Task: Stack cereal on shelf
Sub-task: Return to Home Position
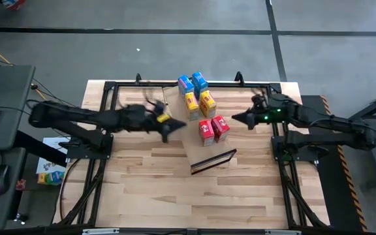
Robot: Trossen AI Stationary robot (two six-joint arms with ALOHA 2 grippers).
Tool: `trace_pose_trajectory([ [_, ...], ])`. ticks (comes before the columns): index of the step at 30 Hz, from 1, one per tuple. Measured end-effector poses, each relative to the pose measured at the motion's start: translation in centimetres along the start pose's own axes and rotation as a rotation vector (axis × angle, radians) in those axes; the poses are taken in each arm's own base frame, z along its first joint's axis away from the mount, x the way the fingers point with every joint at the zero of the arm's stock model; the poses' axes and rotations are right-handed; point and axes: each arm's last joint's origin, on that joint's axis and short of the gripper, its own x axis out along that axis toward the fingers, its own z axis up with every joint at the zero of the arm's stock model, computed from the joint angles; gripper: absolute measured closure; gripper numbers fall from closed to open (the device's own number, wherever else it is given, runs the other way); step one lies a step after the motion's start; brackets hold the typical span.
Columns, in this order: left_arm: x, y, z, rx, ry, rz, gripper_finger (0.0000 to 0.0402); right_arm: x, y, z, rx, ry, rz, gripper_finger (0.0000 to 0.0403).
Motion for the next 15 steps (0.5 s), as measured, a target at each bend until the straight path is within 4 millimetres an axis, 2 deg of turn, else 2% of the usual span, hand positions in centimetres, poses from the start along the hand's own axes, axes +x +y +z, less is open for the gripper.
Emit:
trace_pose_trajectory([
  [3,-3.1,-0.5,2.0,0.142,-0.087,-0.031,0.0401,-1.1,0.7,0.7,-0.029,-0.101,0.063,0.0403],
  [5,-4.7,-0.3,2.0,0.212,-0.131,-0.060,0.0402,-1.7,1.2,1.1,-0.055,-0.159,0.117,0.0403],
  [7,-6.0,0.4,1.1,0.250,-0.183,-0.110,0.0401,-2.2,1.7,1.6,-0.092,-0.214,0.166,0.0403],
  [12,-8.8,3.4,-2.8,0.238,-0.366,-0.282,0.0401,-3.0,2.5,2.2,-0.200,-0.306,0.225,0.0403],
  [15,-10.5,5.7,-5.2,0.217,-0.405,-0.296,0.0401,-3.3,2.8,2.4,-0.245,-0.315,0.225,0.0403],
])
